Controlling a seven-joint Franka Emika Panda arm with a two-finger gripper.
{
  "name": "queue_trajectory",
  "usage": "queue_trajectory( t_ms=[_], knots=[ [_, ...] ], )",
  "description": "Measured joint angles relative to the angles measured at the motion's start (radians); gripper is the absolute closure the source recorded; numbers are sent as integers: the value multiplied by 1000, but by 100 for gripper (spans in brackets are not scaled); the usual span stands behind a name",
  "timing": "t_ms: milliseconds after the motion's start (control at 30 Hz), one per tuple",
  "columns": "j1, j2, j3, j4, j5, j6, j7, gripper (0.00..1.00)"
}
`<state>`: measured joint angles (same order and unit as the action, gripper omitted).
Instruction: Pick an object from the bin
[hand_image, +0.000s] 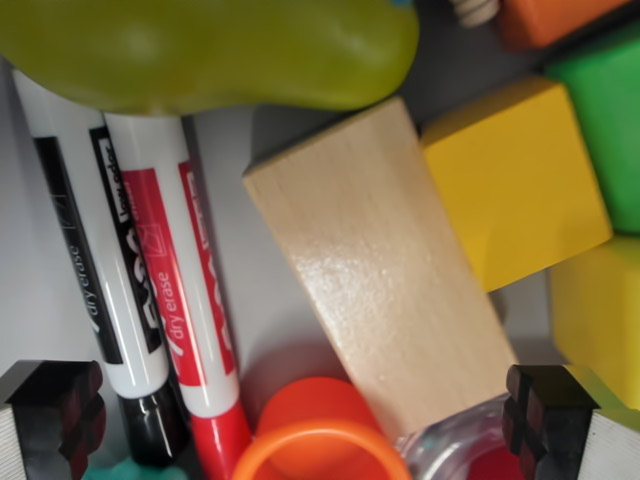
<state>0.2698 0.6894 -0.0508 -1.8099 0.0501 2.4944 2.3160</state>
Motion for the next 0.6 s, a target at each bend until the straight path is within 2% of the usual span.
queue_trajectory(
  t_ms=[233,600],
  knots=[
    [27,65,-4,46,15,8,108,0],
    [28,98,-3,75,17,25,122,0]
  ],
)
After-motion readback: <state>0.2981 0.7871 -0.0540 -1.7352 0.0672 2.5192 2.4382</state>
